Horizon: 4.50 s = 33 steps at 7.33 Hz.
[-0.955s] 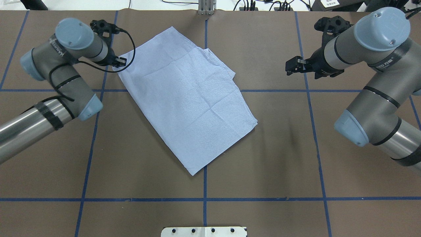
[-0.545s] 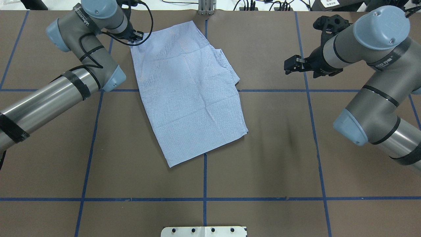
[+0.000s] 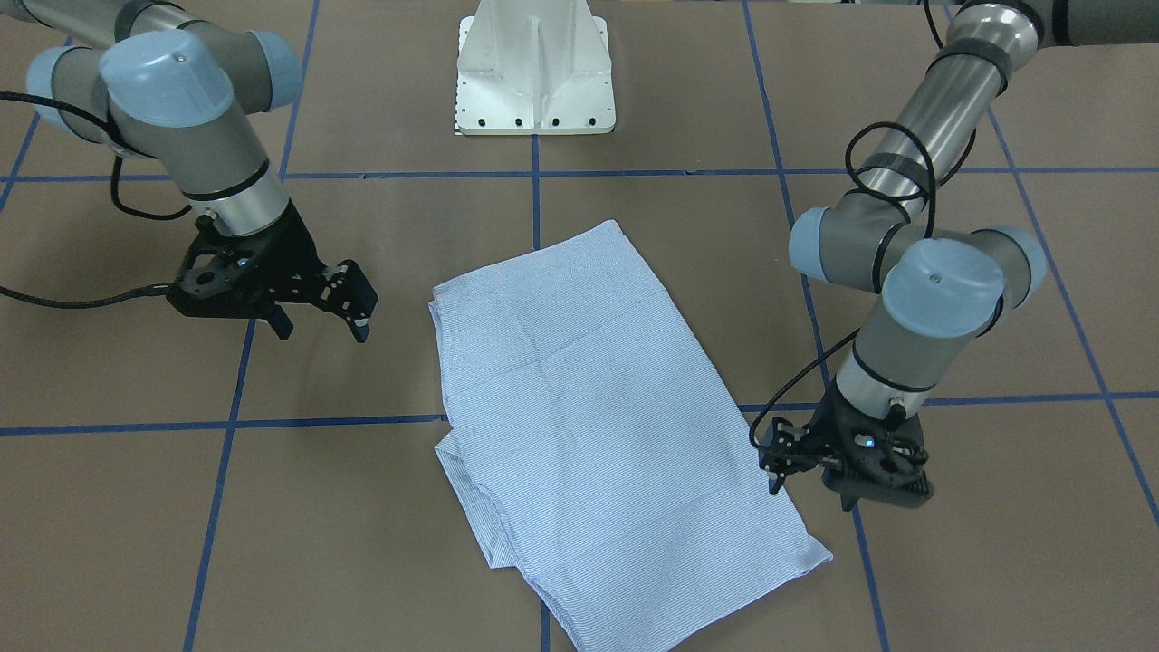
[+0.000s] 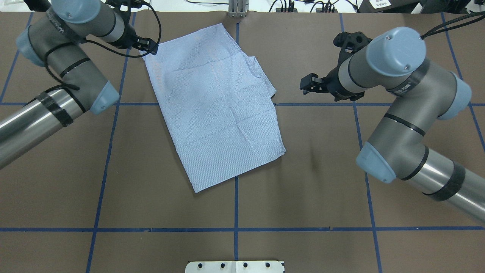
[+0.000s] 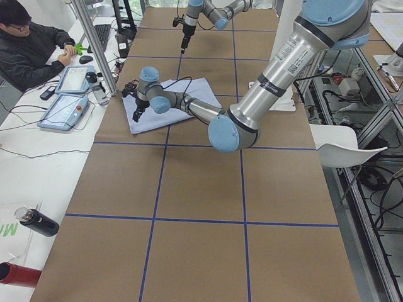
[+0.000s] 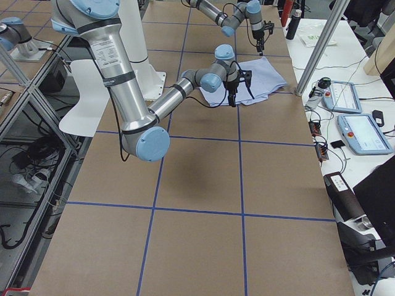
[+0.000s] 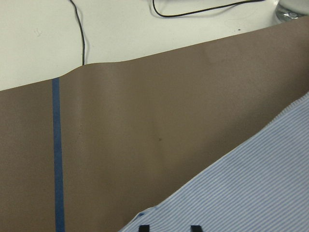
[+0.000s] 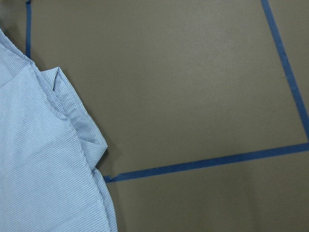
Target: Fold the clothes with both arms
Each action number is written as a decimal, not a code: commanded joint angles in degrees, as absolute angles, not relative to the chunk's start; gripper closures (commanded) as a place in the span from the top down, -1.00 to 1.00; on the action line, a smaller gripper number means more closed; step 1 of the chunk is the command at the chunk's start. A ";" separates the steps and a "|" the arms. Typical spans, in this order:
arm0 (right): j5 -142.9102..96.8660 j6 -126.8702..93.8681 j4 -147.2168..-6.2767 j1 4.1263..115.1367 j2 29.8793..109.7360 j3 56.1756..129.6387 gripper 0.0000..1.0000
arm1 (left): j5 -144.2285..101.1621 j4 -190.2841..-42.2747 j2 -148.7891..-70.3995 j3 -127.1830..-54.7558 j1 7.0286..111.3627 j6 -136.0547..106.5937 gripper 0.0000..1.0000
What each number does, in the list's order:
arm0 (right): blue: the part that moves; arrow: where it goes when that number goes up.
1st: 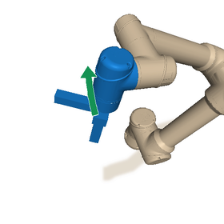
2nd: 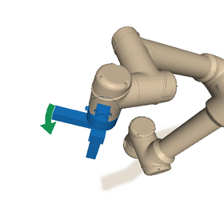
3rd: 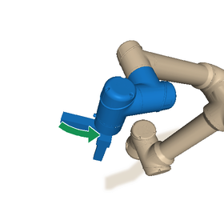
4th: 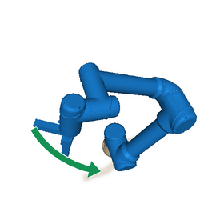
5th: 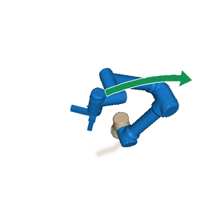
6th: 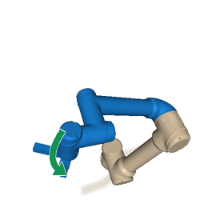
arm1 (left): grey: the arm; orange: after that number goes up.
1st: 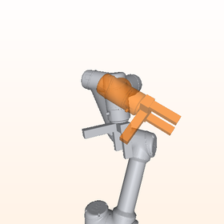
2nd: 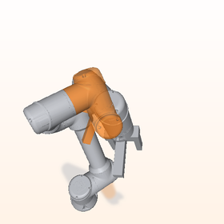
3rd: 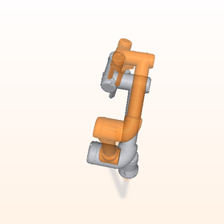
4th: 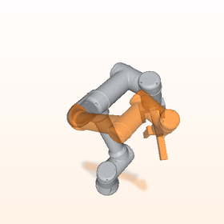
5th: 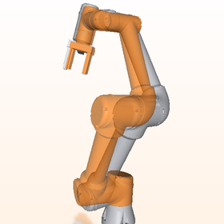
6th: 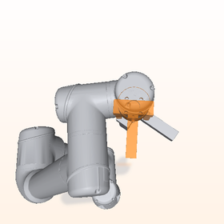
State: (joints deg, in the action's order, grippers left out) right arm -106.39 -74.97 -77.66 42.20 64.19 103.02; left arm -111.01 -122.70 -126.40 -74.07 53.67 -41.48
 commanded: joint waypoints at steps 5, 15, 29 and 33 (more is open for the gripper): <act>-95.01 -104.22 -76.99 29.10 58.70 96.51 0.69 | -111.71 -112.50 -118.65 -90.97 50.10 -48.42 1.00; -90.70 -108.46 -76.99 25.05 60.64 95.01 -0.03 | -111.62 -112.85 -118.56 -90.53 49.39 -49.39 1.00; -85.34 -108.68 -85.52 16.08 67.41 113.47 1.00 | -111.27 -112.76 -113.50 -102.08 39.32 -62.89 1.00; -89.38 -100.29 -87.54 21.26 67.50 115.58 1.00 | -105.39 -113.03 -106.44 -110.48 27.27 -80.99 1.00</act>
State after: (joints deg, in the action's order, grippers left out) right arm -88.51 -101.48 -87.16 19.94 67.49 115.31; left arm -107.29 -112.95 -107.83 -109.20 30.90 -75.07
